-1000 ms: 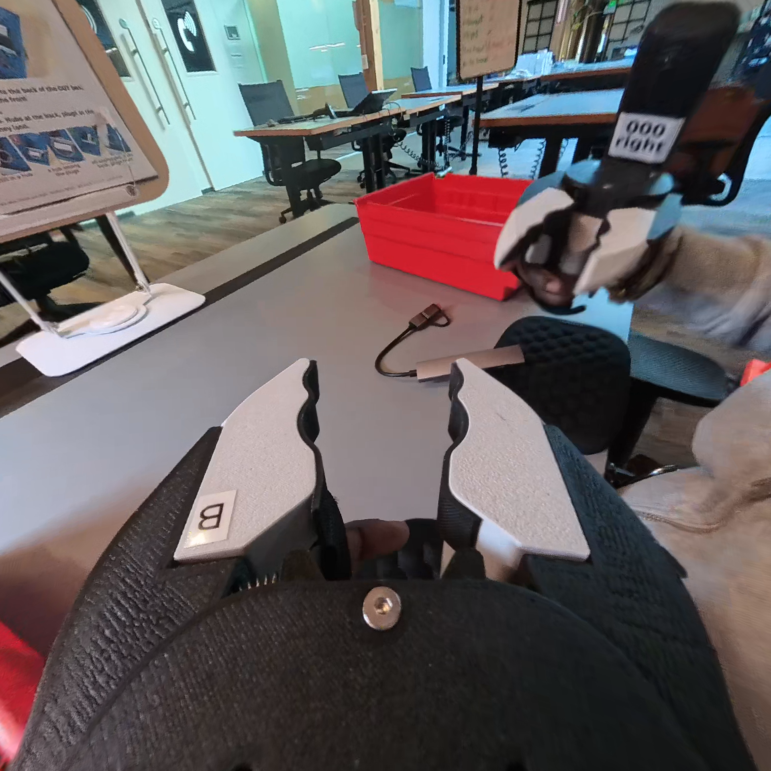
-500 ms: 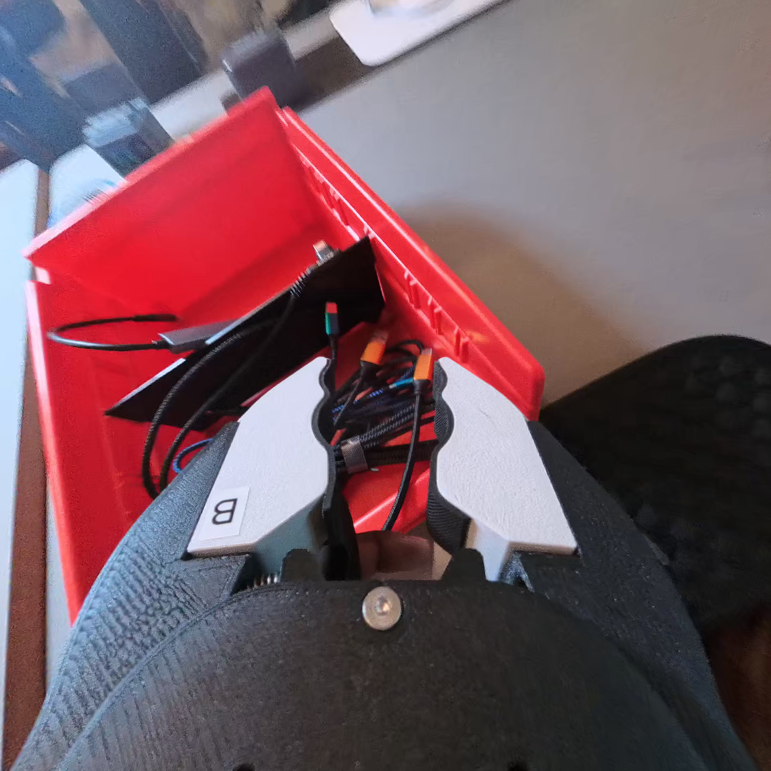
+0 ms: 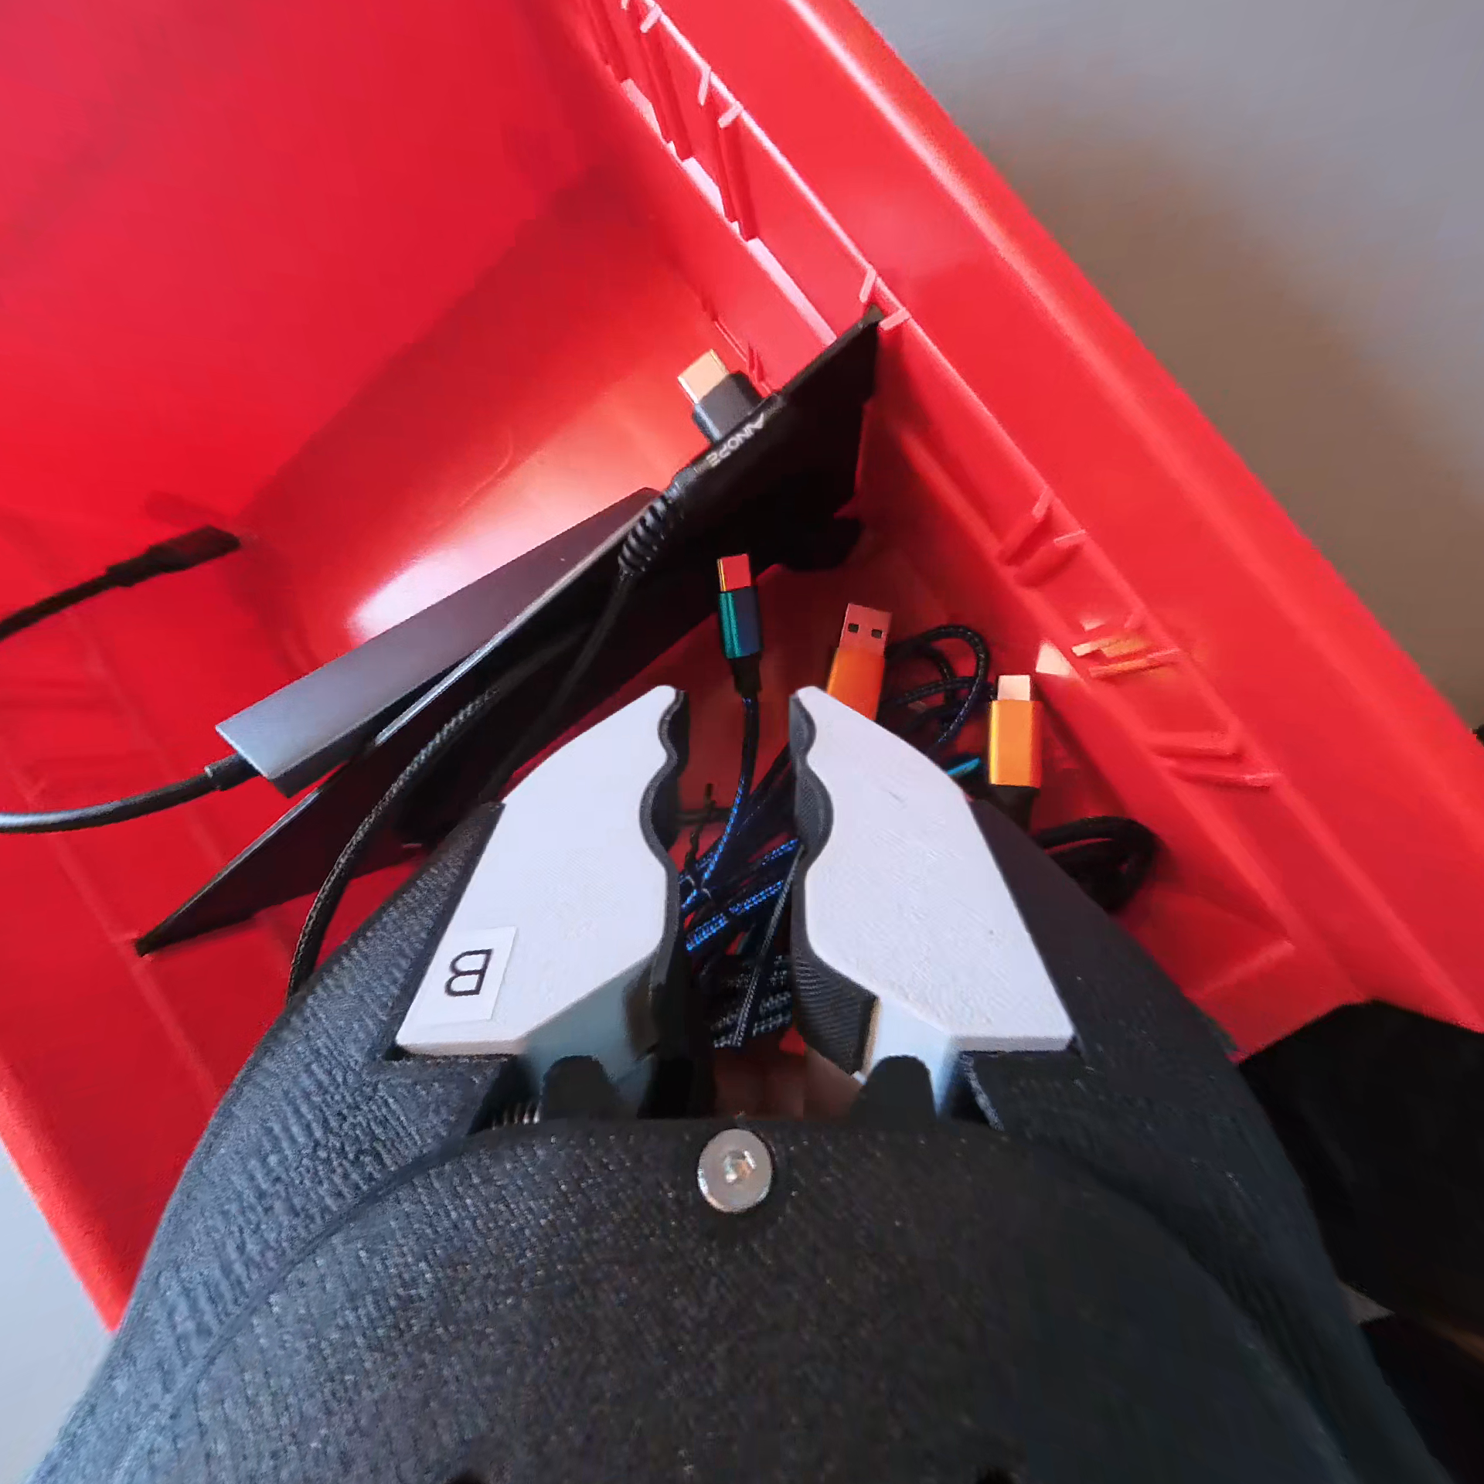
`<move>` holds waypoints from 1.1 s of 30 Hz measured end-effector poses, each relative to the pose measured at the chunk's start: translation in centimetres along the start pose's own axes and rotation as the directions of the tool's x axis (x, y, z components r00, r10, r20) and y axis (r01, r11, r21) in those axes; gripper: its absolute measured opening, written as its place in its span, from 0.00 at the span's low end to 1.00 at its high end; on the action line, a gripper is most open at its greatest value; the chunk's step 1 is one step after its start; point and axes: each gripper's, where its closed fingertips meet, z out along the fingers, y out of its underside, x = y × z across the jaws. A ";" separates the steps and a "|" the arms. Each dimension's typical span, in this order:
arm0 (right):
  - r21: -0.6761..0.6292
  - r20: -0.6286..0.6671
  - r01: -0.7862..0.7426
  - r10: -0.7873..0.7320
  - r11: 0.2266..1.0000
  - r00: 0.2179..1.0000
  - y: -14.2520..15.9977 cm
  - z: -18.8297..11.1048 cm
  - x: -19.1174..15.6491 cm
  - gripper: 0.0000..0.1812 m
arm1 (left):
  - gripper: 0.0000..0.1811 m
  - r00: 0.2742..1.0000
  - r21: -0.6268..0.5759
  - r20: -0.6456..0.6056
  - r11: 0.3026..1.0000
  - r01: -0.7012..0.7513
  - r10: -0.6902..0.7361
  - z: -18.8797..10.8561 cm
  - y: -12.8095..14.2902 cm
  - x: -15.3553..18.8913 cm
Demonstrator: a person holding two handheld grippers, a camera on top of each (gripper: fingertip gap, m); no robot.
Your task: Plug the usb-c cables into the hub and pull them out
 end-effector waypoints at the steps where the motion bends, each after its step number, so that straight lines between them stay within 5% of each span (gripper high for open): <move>1: -0.002 0.000 0.004 -0.004 1.000 1.000 0.0 0.0 0.0 0.18 | 0.11 1.000 -0.003 -0.006 1.000 0.006 -0.006 0.2 0.0 -0.1; 7: -0.013 -0.007 0.018 -0.018 1.000 1.000 0.2 0.0 0.1 0.17 | 0.02 0.998 -0.013 -0.062 1.000 -0.011 0.011 0.4 0.3 0.3; 17: -0.014 -0.017 0.034 -0.034 0.999 0.999 0.3 0.0 0.1 0.17 | 0.02 0.999 0.337 0.043 0.941 0.004 -0.019 -9.6 -4.3 -1.8; 25: -0.016 -0.021 0.042 -0.043 0.999 0.999 0.3 0.0 0.2 0.16 | 0.02 0.965 0.640 0.257 0.756 -0.137 -0.043 -18.6 -9.4 -2.8; 33: -0.017 -0.027 0.054 -0.054 0.998 0.998 0.3 -0.1 0.2 0.16 | 0.02 0.945 0.808 0.326 0.511 -0.293 0.025 -25.5 -15.4 2.1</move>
